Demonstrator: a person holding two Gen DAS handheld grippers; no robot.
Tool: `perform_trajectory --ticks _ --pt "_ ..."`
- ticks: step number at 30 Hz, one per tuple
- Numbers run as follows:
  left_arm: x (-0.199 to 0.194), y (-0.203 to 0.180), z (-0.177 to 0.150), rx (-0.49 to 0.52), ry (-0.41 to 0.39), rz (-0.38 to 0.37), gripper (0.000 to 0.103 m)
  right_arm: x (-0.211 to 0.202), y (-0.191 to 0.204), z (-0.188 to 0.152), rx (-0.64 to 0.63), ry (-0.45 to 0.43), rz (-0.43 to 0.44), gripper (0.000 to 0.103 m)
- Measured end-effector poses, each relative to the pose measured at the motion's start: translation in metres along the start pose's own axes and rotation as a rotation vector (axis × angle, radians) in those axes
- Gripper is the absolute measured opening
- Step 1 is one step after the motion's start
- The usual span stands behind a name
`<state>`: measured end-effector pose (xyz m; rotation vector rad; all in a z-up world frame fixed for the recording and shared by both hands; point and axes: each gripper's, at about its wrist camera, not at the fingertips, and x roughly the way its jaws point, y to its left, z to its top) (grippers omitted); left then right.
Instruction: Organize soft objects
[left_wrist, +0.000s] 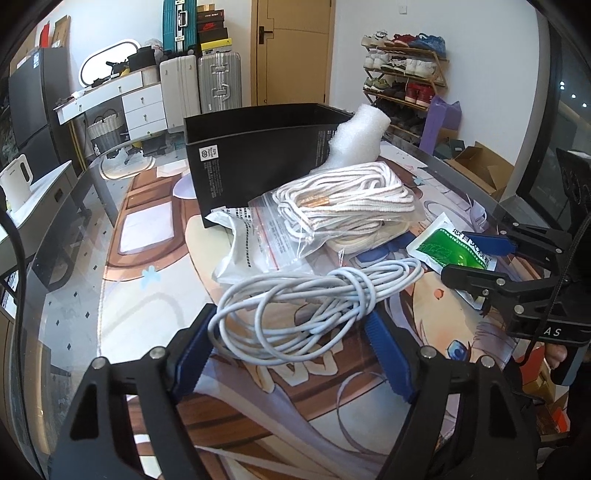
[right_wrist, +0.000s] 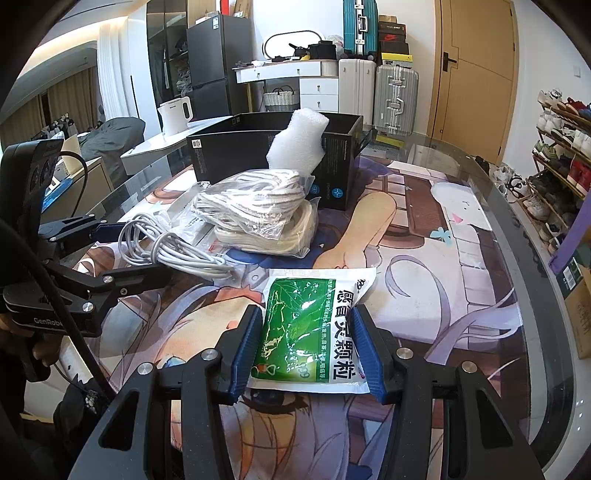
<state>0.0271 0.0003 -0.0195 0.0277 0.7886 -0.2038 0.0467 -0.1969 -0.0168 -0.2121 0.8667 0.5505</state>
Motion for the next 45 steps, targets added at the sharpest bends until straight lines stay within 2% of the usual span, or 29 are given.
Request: perform_trajectory --ticks 10,45 --pt "-0.006 0.007 -0.003 -0.024 -0.022 -0.011 0.079 -0.003 0.004 0.002 -0.015 -0.007 0.024 0.045" --pt "-0.024 0.023 -0.011 -0.095 -0.092 -0.059 0.074 -0.029 0.01 0.011 0.003 -0.072 0.036 0.044"
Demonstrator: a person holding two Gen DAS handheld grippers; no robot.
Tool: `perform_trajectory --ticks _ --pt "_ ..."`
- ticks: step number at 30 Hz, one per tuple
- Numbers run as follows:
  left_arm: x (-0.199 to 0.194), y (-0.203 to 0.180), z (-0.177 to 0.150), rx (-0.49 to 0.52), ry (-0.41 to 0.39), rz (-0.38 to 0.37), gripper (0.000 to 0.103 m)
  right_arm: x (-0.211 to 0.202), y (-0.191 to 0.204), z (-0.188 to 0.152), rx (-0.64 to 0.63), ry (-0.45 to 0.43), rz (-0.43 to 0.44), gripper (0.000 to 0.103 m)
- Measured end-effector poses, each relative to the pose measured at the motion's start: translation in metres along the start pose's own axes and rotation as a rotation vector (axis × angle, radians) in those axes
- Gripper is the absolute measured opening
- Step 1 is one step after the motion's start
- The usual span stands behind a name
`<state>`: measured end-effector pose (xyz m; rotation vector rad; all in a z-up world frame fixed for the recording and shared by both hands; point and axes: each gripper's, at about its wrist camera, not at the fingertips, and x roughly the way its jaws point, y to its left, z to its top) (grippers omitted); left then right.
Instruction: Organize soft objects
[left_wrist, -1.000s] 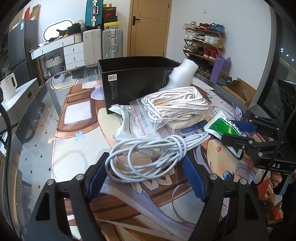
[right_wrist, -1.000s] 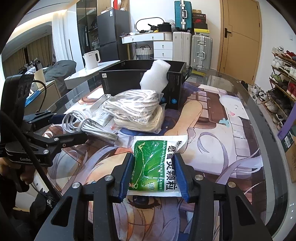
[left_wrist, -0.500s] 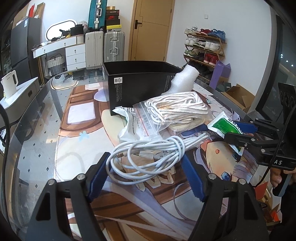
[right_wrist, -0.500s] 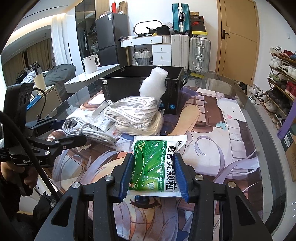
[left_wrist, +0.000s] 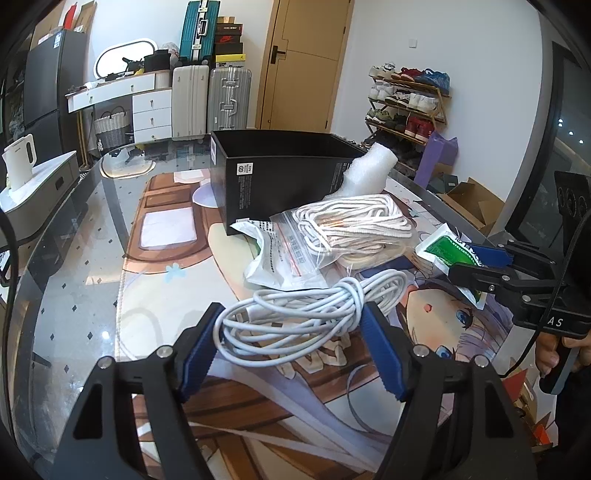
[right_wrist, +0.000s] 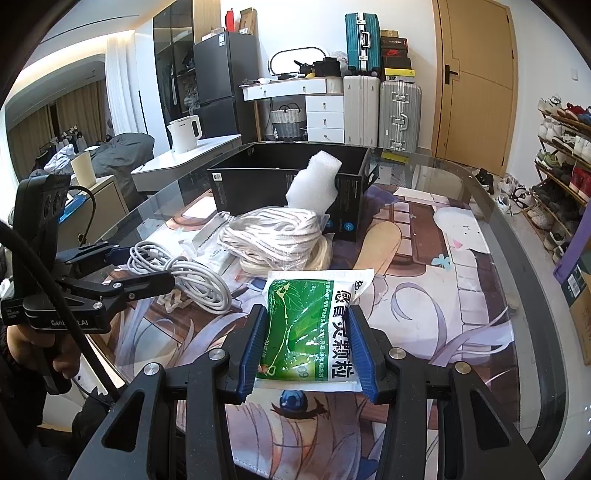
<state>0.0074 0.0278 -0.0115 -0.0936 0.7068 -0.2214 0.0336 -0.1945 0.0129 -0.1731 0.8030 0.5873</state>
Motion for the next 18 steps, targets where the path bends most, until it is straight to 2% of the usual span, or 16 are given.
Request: perform_trajectory --ticks 12,18 --pt "0.01 0.004 0.004 -0.03 0.032 0.005 0.072 0.002 0.002 -0.003 0.003 0.009 0.008 0.044" --pt "0.018 0.008 0.011 -0.048 0.071 0.002 0.071 0.003 -0.002 -0.004 0.012 0.007 0.01 0.044"
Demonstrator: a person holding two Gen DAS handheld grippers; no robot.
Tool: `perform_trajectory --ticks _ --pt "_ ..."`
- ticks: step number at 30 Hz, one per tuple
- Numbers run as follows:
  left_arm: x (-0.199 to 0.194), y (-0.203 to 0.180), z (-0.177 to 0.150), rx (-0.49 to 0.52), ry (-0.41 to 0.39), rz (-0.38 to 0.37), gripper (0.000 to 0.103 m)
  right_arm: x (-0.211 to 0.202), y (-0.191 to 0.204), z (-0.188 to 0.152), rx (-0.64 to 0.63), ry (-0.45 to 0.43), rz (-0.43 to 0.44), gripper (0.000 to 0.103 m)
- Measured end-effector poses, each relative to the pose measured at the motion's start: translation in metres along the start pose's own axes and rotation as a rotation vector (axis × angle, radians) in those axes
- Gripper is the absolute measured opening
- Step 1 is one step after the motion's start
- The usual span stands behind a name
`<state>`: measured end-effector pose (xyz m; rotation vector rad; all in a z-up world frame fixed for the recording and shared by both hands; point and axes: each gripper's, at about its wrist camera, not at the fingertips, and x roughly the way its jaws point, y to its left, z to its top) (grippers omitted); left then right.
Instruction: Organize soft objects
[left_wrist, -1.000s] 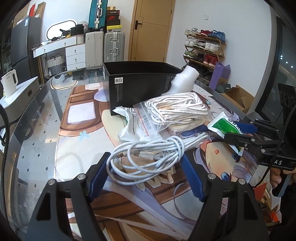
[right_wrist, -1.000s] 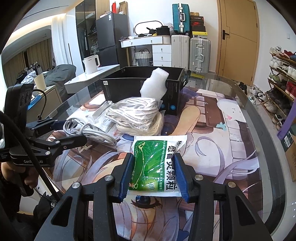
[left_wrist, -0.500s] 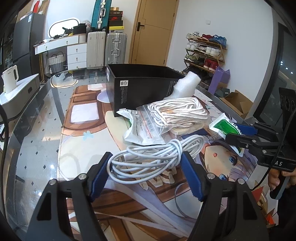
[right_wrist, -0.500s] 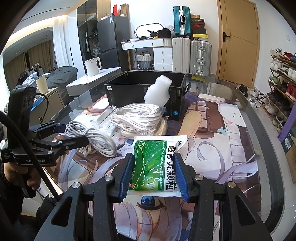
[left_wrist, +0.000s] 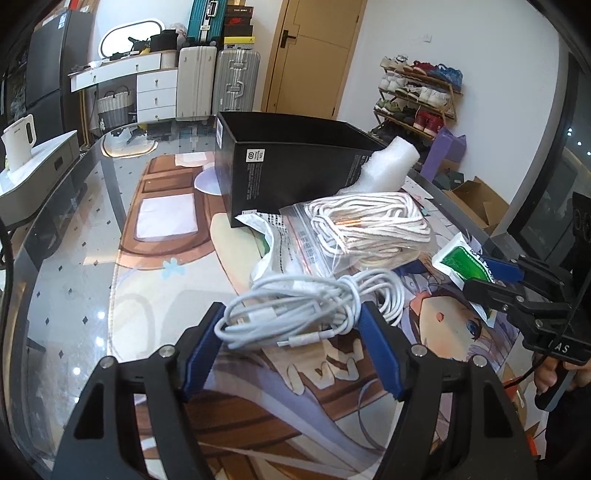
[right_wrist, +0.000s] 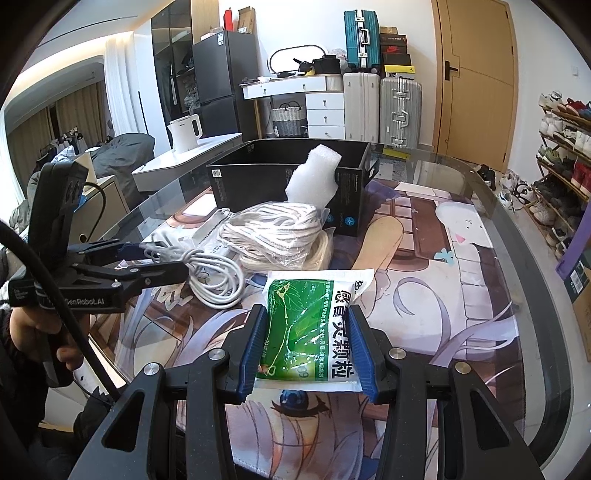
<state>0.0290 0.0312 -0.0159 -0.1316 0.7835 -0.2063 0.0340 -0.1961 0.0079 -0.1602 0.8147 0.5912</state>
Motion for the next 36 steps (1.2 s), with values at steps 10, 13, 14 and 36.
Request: perform_trajectory --ticks 10,13,14,36 --pt "0.005 -0.007 0.003 0.009 0.007 -0.03 0.07 -0.001 -0.003 -0.001 0.014 -0.006 0.008 0.044" --pt "0.002 -0.006 0.001 0.006 0.003 -0.046 0.07 -0.003 -0.004 0.0 0.016 -0.01 0.007 0.044" --pt "0.0 -0.006 0.0 0.0 0.001 -0.055 0.069 -0.004 -0.004 0.0 0.016 -0.013 0.007 0.044" --pt "-0.045 0.01 0.025 -0.084 -0.162 -0.074 0.069 -0.031 0.003 0.031 0.005 -0.095 0.032 0.044"
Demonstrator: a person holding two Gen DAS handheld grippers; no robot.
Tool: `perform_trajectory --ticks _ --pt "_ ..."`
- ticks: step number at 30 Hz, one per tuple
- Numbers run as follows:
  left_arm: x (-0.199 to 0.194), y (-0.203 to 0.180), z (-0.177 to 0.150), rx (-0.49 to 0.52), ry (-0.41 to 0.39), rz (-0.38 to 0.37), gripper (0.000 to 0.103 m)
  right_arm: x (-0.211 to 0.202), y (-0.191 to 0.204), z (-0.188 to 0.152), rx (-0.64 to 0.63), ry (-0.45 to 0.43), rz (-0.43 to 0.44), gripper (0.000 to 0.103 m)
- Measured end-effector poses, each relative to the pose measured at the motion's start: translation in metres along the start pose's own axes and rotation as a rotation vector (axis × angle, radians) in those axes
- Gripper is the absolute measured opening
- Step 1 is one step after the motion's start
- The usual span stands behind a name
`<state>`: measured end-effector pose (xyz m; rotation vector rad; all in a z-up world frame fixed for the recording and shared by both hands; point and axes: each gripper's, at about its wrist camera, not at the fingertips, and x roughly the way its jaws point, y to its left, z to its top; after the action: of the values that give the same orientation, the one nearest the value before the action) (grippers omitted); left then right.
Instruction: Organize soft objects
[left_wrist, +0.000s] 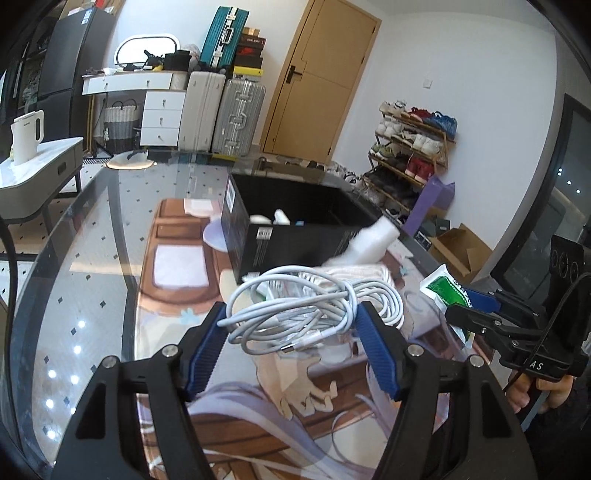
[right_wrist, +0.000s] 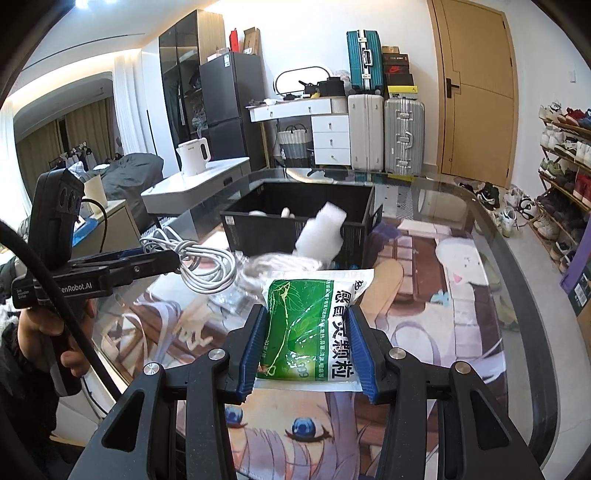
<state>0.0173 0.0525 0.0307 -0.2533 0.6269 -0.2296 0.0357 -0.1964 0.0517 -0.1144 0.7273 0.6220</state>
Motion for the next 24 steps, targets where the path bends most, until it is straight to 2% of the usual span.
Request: perform_trajectory --ticks 24 --pt "0.013 -0.011 0.051 0.045 -0.083 0.014 0.069 0.003 0.0 0.071 -0.047 -0.075 -0.009 0.044"
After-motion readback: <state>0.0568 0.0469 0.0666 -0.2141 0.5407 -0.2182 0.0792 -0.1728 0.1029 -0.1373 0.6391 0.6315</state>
